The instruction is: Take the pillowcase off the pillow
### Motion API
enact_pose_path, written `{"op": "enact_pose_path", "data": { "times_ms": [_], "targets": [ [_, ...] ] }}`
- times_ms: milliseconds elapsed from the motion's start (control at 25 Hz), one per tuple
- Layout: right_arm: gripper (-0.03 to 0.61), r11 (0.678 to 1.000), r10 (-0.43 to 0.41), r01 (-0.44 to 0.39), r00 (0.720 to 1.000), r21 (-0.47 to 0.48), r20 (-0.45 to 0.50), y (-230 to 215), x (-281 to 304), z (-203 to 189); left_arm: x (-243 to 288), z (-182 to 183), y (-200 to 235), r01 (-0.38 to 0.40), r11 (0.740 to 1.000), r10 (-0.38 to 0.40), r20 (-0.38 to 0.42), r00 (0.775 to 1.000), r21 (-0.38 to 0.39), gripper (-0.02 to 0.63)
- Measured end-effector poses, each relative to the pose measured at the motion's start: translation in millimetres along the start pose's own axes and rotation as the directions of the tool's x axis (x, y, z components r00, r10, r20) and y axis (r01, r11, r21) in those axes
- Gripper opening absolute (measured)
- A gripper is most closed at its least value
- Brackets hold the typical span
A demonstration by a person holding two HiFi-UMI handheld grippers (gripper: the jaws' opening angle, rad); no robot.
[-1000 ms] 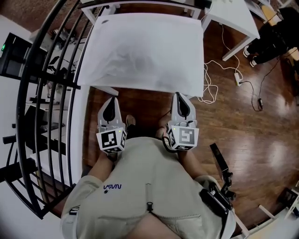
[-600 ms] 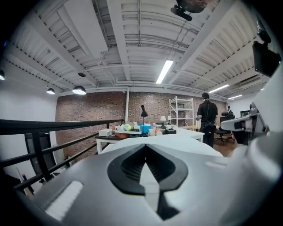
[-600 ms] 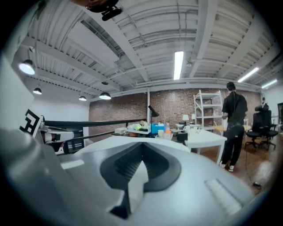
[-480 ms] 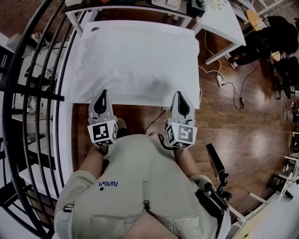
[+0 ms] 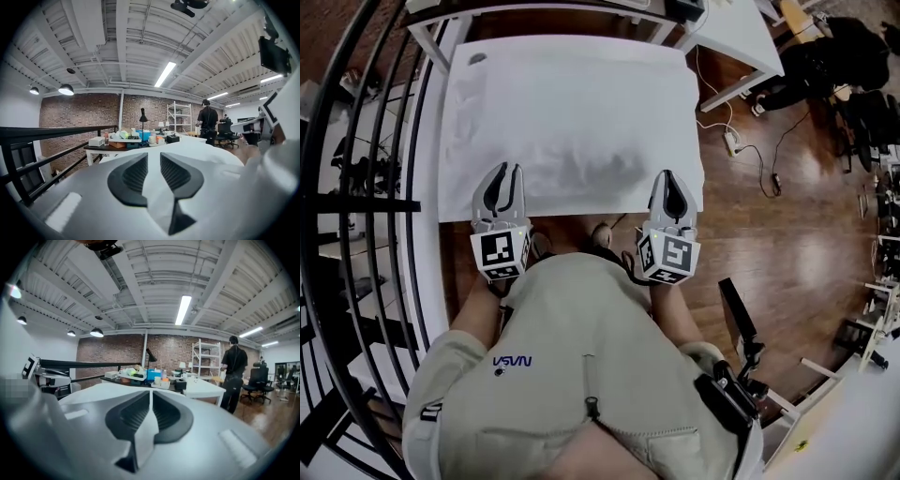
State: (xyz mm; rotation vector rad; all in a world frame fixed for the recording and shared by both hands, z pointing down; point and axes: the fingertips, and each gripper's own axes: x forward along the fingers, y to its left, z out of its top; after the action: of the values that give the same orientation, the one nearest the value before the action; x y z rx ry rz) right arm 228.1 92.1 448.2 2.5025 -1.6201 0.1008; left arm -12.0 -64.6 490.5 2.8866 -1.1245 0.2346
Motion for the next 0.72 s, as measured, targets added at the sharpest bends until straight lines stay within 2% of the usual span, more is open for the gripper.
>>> {"op": "enact_pose_path", "data": {
  "times_ms": [160, 280, 520, 720],
  "targets": [
    [0.085, 1.000, 0.026, -0.026, 1.000, 0.013, 0.006, -10.9, 20.0, 0.5, 11.0, -1.9, 6.0, -0.020, 1.000, 0.020, -0.026, 0.999, 0.010, 0.144],
    [0.150, 0.997, 0.076, -0.075, 0.997, 0.017, -0.018, -13.8, 33.6, -8.7, 12.7, -9.6, 4.5, -0.046, 0.999, 0.048, -0.057, 0.997, 0.020, 0.165],
    [0.291, 0.985, 0.172, -0.174, 0.973, -0.002, -0.151, -5.5, 46.2, -54.3, 13.6, -62.6, 9.2, -0.090, 0.996, 0.086, -0.216, 0.973, -0.012, 0.265],
    [0.382, 0.985, 0.156, -0.170, 0.952, -0.029, -0.264, -19.5, 45.3, -96.9, 9.4, -94.2, 13.9, -0.087, 0.996, 0.077, -0.289, 0.954, -0.024, 0.351]
  ]
}}
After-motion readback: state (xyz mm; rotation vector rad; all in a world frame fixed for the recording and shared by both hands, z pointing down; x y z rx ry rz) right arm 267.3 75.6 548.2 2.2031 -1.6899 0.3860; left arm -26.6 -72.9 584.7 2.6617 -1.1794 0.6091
